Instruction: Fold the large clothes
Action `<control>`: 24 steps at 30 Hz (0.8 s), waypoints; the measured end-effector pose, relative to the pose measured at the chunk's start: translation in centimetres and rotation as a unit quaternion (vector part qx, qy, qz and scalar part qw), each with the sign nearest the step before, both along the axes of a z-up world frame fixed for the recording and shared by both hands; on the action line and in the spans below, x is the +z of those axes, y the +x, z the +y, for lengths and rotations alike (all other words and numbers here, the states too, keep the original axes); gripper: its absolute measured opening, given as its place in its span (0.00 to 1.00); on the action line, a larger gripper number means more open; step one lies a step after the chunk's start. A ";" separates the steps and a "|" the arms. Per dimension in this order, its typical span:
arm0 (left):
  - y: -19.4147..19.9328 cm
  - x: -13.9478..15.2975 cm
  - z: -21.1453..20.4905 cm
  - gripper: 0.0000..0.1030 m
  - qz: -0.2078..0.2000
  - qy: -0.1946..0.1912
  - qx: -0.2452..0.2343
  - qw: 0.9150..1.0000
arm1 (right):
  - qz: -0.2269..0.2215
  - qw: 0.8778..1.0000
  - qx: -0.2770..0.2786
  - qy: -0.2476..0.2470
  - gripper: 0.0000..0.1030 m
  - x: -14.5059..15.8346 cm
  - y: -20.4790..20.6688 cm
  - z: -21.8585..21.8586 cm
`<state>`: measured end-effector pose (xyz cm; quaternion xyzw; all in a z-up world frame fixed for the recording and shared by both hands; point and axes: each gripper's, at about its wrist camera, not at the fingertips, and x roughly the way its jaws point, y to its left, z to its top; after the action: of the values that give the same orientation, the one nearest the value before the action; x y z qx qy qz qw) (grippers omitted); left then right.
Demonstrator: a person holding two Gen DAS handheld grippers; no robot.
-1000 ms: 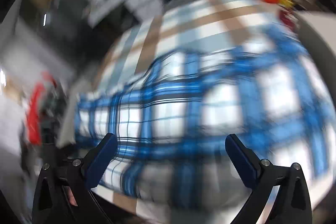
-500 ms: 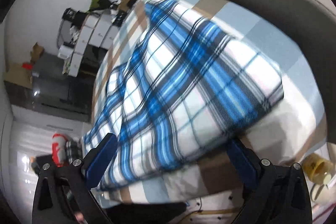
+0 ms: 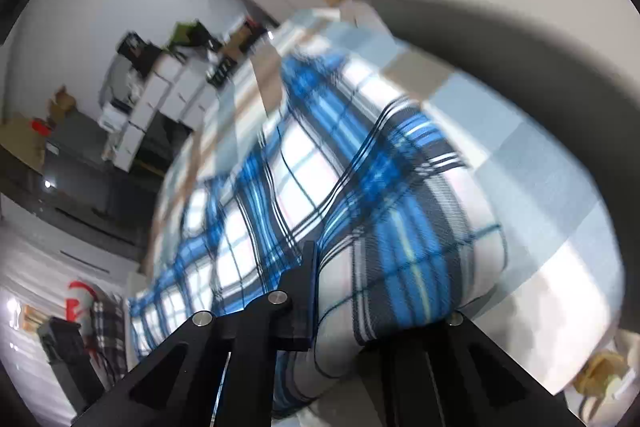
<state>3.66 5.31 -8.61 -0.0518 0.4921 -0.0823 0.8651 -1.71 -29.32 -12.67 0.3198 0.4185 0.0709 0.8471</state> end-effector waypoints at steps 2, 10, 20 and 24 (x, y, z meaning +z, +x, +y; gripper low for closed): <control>0.1 -0.9 -0.1 0.83 0.014 0.023 0.000 1.000 | -0.011 0.999 0.012 -0.032 0.05 0.7 0.2 0.8; 0.4 -2.3 -3.2 0.83 0.029 0.084 -0.018 0.996 | -0.068 0.997 0.015 -0.042 0.04 2.9 -0.5 1.4; 2.6 -1.9 -11.0 0.83 0.005 0.088 -0.143 0.986 | -0.117 0.988 -0.053 -0.085 0.03 5.2 -2.1 -2.2; 2.3 -1.1 -11.2 0.83 0.007 0.045 -0.157 0.987 | -0.161 0.972 -0.077 -0.155 0.03 7.1 -3.5 -2.2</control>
<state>5.93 -5.93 -9.75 0.0640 0.5037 -0.1944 0.8393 -5.24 -31.54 -5.55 0.2002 0.2568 -0.0104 0.9454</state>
